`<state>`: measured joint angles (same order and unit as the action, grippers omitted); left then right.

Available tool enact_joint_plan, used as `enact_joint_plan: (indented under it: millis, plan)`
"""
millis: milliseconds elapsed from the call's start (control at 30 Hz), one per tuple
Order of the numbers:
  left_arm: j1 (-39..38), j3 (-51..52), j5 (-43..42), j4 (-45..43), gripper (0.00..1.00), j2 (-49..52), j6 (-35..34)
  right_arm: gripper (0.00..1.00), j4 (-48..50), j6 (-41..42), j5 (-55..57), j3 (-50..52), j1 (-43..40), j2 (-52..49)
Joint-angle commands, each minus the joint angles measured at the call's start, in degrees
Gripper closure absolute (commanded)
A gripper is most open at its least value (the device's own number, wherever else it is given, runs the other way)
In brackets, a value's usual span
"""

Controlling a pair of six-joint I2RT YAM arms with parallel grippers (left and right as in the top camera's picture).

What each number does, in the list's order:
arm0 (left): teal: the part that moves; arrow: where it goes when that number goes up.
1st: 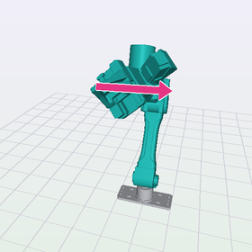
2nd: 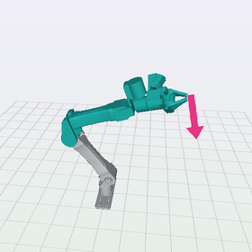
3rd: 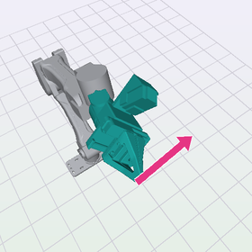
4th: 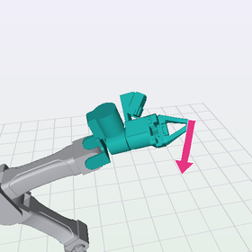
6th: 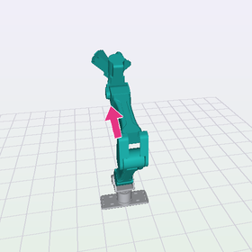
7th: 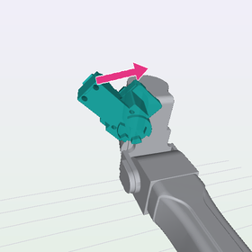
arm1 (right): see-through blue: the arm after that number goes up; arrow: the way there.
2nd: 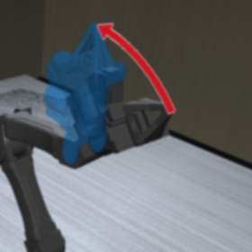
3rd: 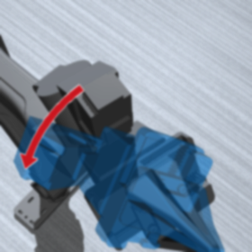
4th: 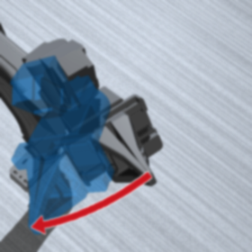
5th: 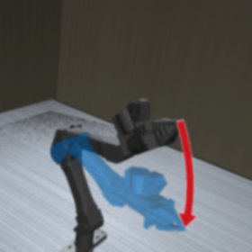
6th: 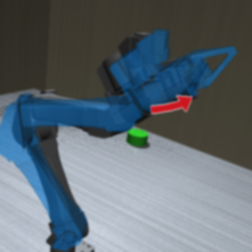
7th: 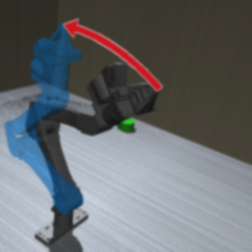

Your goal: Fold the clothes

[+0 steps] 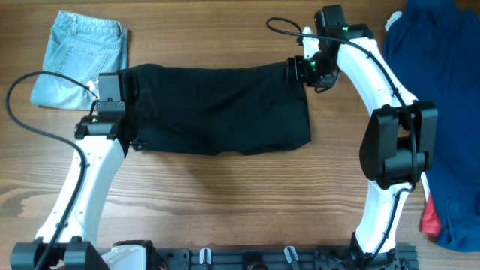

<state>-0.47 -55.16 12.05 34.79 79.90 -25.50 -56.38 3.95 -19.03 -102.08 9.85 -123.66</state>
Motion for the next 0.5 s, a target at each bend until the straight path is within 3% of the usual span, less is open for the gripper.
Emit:
enact_joint_plan:
  millis: [0,67,133,467]
  plan:
    - [0.7,-0.4,-1.0,0.3,0.04,0.3,1.1,0.73,0.9,-2.5,-4.6,0.4,1.7,1.7]
    - [1.7,-0.4,-2.5,1.4,0.04,0.3,1.1,0.82,1.2,-2.4,-5.1,0.5,1.9,1.1]
    - [3.4,-0.4,-3.3,3.6,0.04,0.3,1.1,0.84,1.3,-3.8,-7.2,0.6,1.9,-0.1]
    - [10.4,-0.4,-11.9,6.6,0.0,0.4,6.1,0.81,3.7,-1.1,-6.2,6.5,1.5,-5.4]
